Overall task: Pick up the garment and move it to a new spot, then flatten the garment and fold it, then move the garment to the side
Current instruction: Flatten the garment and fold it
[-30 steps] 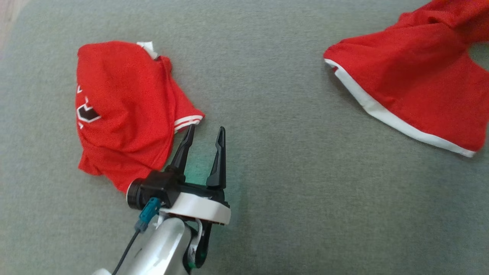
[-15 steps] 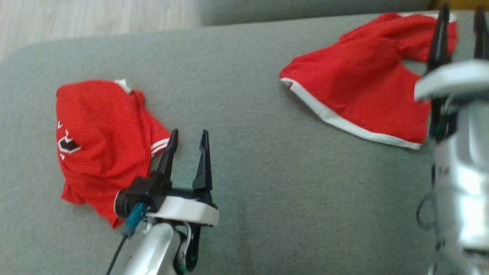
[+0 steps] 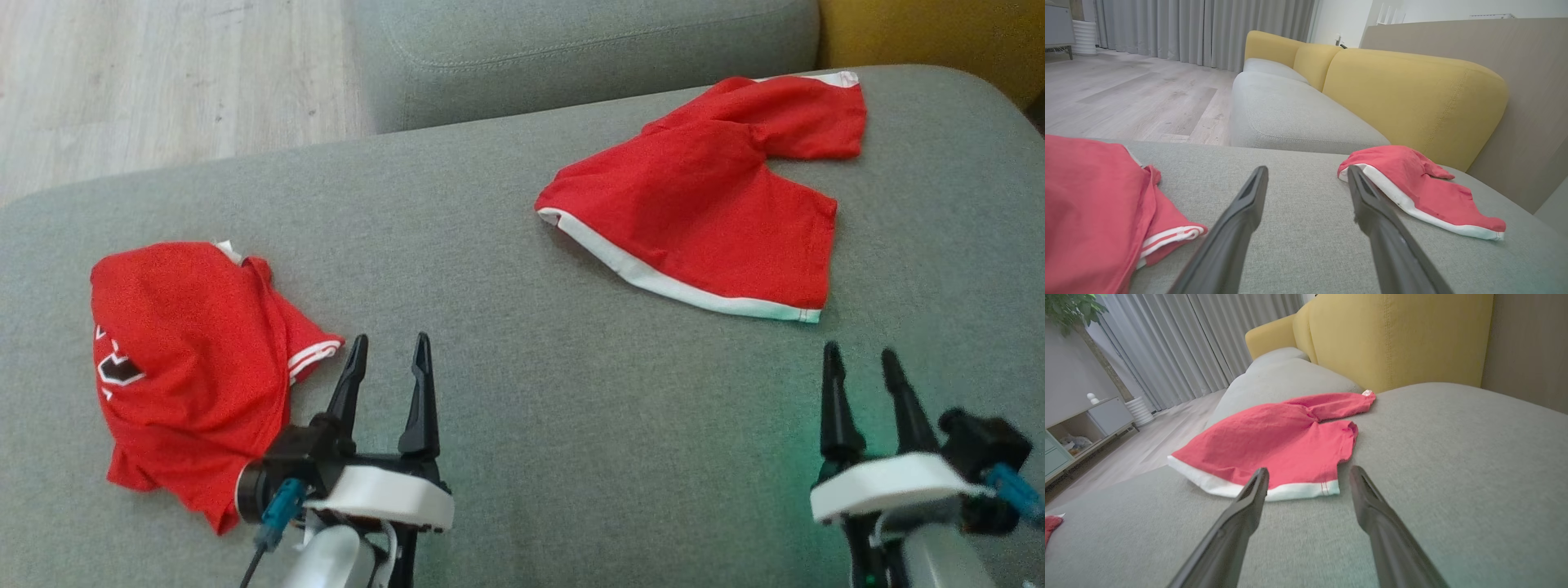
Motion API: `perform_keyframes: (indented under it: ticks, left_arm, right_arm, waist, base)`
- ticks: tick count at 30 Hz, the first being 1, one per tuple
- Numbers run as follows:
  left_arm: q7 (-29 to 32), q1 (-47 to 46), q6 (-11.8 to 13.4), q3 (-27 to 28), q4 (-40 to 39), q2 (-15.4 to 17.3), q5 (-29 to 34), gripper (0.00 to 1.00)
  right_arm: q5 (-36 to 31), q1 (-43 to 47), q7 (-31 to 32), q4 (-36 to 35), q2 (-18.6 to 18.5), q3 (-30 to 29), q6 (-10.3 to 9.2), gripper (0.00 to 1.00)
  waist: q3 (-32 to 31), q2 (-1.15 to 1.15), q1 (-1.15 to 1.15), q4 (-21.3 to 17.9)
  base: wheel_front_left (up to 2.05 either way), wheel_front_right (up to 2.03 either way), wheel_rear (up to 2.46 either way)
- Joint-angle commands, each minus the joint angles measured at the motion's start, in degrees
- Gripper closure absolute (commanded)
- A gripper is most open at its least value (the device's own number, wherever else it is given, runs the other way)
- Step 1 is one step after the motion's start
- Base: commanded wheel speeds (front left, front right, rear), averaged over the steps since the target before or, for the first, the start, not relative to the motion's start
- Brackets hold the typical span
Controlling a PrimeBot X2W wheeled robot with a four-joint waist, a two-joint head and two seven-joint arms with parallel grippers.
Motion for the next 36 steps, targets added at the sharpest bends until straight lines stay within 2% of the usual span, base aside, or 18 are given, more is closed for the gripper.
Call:
perform_keyframes:
  ticks: [1, 7, 18, 26, 35, 36]
  left_arm:
    - [-0.5, -1.3, -0.2, 2.4, -1.5, 0.0, 0.3, 0.00]
    - [-0.5, -1.4, -0.3, 2.1, -1.5, 0.0, 0.6, 0.00]
    - [-0.5, -3.8, -0.7, 1.0, -0.9, 0.0, 1.4, 0.00]
    - [-0.5, -5.0, -0.7, 0.6, -0.6, 0.0, 1.6, 0.00]
    - [-0.5, -5.7, -0.7, 0.5, -0.4, 0.0, 2.0, 0.00]
    - [-0.5, -5.7, -0.7, 0.5, -0.3, 0.0, 2.0, 0.00]
  right_arm:
    - [0.3, -1.5, -0.6, -2.5, -0.2, 1.7, -0.04, 0.00]
    - [-1.1, -3.0, 0.7, -0.4, -0.2, -1.2, -0.04, 0.00]
    - [-5.0, -15.1, 5.7, 14.2, -0.2, -6.6, -0.04, 0.00]
    - [-9.1, -21.8, 3.7, 24.9, -0.2, -8.9, -0.04, 0.00]
    - [-13.1, -26.6, 0.7, 32.0, -0.2, -10.4, -0.04, 0.00]
    - [-13.2, -27.0, 0.5, 32.6, -0.2, -10.3, -0.04, 0.11]
  waist:
    - [0.0, 0.00, 0.01, -0.1]
    - [1.2, 0.00, 0.01, 0.3]
    - [6.3, 0.00, 0.01, 2.8]
    - [7.9, 0.00, 0.01, 4.4]
    - [8.8, 0.00, 0.01, 4.9]
    - [8.8, 0.00, 0.01, 4.9]
  base:
    - [0.00, 0.00, 0.00]
    - [0.00, 0.00, 0.00]
    - [0.00, 0.00, 0.00]
    - [0.00, 0.00, 0.00]
    - [0.00, 0.00, 0.00]
    - [0.00, 0.00, 0.00]
